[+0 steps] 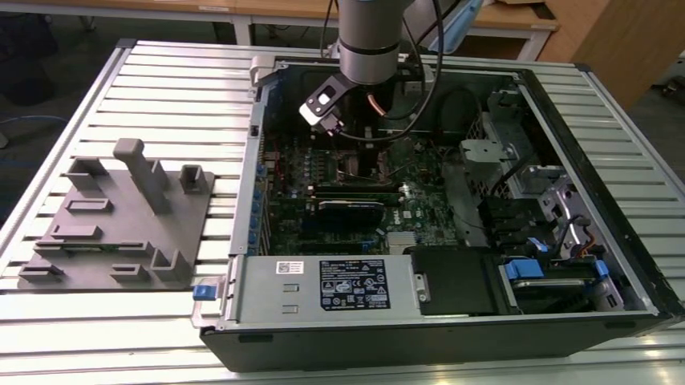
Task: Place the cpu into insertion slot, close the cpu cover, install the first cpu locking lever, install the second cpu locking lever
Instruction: 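Place the cpu into insertion slot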
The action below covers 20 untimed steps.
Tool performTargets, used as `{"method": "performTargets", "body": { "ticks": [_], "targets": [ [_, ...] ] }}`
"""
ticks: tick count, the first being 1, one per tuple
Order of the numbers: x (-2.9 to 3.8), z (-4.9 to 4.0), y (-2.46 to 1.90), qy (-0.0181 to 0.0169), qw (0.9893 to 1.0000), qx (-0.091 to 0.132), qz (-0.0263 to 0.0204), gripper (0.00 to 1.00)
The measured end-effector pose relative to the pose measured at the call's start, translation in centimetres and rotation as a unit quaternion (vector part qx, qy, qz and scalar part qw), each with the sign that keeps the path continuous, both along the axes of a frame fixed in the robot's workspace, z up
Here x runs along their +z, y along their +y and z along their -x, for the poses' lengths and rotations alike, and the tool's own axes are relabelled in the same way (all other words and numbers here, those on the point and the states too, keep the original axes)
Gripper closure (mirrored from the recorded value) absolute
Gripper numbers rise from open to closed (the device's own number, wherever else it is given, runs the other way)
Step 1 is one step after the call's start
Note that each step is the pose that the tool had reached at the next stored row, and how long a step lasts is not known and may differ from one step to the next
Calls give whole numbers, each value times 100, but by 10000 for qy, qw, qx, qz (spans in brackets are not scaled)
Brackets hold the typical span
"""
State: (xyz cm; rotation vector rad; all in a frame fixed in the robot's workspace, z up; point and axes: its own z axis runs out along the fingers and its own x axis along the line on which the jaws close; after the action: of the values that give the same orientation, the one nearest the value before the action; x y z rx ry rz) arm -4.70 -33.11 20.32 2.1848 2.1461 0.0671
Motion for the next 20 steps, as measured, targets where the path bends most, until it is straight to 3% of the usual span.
{"method": "performTargets", "body": {
  "ticks": [2,5,7,8,10,11,15,19,20],
  "targets": [
    [0,0,0,0,10000,0,0,39],
    [1,0,0,0,10000,0,0,47],
    [1,0,0,1,10000,0,1,59],
    [1,0,0,0,10000,0,0,59],
    [1,0,0,0,10000,0,0,71],
    [1,0,0,0,10000,0,0,71],
    [1,0,0,0,10000,0,0,88],
    [2,0,0,3,10000,0,0,90],
    [2,-2,0,41,10000,1,1,90]
  ]
}}
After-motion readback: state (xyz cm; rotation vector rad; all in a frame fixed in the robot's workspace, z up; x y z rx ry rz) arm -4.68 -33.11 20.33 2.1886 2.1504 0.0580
